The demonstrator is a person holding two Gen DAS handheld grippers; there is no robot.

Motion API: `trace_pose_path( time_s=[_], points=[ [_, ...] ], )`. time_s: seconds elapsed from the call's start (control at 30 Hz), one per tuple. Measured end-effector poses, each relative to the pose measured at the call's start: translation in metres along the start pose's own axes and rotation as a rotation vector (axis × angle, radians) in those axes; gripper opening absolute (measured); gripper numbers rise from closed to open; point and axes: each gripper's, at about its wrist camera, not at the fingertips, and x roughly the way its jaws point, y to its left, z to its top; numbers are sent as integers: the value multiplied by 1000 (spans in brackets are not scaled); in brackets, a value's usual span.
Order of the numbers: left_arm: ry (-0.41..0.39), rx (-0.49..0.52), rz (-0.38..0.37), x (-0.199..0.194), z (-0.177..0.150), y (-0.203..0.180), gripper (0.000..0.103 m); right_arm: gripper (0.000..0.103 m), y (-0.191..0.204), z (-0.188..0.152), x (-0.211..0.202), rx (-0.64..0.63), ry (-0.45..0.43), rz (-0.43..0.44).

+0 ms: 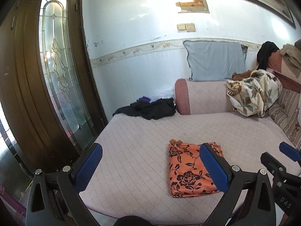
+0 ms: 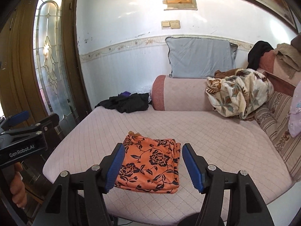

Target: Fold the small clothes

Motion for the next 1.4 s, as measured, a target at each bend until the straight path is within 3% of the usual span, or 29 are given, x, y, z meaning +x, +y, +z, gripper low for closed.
trace_pose_path(
  time_s=[0.53,0.93,1.4],
  points=[
    [-57,-13,1,-43,10,-3,103,68,-5,8,-39,37,-62,14],
    [-17,40,-55,-11,19,-25,103,68,-5,7,11,40,33,23],
    [56,31,-139,36,24,-33,103,68,-5,8,61,41,111,1]
  ],
)
